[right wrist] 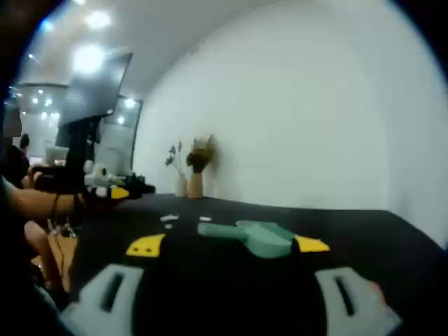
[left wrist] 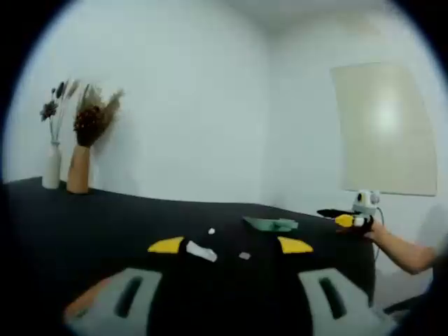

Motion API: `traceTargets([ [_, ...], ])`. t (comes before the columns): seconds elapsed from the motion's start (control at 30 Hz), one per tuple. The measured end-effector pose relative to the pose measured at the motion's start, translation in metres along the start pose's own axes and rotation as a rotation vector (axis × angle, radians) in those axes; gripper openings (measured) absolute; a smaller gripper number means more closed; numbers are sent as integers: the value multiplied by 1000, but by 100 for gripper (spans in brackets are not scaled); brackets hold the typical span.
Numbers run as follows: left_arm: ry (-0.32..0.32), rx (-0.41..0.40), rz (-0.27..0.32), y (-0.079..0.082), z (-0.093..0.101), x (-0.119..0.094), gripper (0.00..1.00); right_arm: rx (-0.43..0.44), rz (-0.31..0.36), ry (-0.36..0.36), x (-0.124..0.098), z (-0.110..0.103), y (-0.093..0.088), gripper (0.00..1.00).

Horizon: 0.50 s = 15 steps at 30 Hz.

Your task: Pick up the broom and sweep the trash on the tabletop into the dustpan.

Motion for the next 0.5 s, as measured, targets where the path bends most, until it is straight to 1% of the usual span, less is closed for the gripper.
traceTargets([
  [0.33,-3,10,-6,0,1,0,50,-2,-2,2,1,0,0,70],
  [0.37,-21,-13,-4,2,3,0,51,2,-12,11,2,0,-1,70],
  [0.4,-34,-17,-2,4,3,-2,51,9,-23,14,3,0,-2,70],
  [0.47,-47,3,0,5,7,-4,51,9,-24,16,2,0,-2,69],
  [0.5,-69,30,-28,1,11,-7,51,17,-24,15,2,0,-1,69],
])
Point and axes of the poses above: the point that each gripper's makers call its tool centre point, and the gripper's own axes: x roughly forward along the fingers, z roughly to its right, y roughly out of its top, the point moved 2 cm from there along -x, roughly backward along the fingers, and after that the axes turned 1 degree about -x, right-handed, at the moved point
